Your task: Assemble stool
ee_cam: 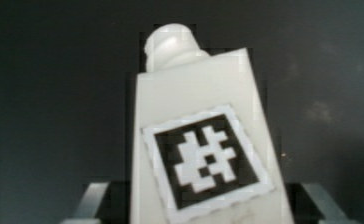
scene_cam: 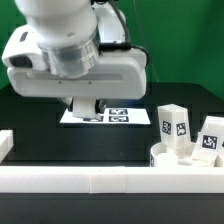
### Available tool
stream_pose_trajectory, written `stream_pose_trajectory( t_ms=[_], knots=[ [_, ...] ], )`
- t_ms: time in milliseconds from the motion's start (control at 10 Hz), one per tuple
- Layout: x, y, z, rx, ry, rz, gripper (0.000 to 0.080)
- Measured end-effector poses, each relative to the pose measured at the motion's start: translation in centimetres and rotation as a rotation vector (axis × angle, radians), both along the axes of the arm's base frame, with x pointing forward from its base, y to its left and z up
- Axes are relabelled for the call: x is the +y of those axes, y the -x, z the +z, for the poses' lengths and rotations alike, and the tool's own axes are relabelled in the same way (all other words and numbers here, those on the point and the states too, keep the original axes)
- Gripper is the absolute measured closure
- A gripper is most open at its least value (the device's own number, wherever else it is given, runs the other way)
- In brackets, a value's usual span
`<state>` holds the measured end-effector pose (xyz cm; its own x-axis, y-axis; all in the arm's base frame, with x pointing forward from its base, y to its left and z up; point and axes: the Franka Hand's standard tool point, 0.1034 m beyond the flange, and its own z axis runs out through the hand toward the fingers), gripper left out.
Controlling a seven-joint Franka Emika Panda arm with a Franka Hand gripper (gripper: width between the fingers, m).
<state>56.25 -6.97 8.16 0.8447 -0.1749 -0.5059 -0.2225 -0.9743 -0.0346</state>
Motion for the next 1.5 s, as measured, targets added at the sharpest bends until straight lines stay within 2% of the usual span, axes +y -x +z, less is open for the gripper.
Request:
stream_pose_trajectory(
  t_ms=[100,500,700,800,900,1000,1100,1200,1300,1500],
  knots=[
    [0.2,-0.7,0.1,-0.083,0.031,0.019,0.0476],
    [-0.1,-1.8,-0.2,-0.368,0.104,0.006,0.0476],
    [3.2,-4.0,2.2,-0.555,0.093,-0.101,0.0475],
    [3.7,-4.9,2.2,-0.685,0.136,-0.081,0.0475],
    [3.7,-4.6,1.8,-0.725,0.153,-0.077,0.0475],
    [3.4,-5.0,2.0,-0.809,0.183,-0.077,0.0475],
    [3.7,-4.8,1.9,-0.838,0.192,-0.073,0.0475],
    [4.9,-5.1,2.0,-0.841,0.175,-0.096,0.0475],
    [6.1,-5.8,2.4,-0.856,0.158,-0.101,0.0475],
    [7.4,-6.7,2.8,-0.885,0.147,-0.106,0.0475]
  ],
)
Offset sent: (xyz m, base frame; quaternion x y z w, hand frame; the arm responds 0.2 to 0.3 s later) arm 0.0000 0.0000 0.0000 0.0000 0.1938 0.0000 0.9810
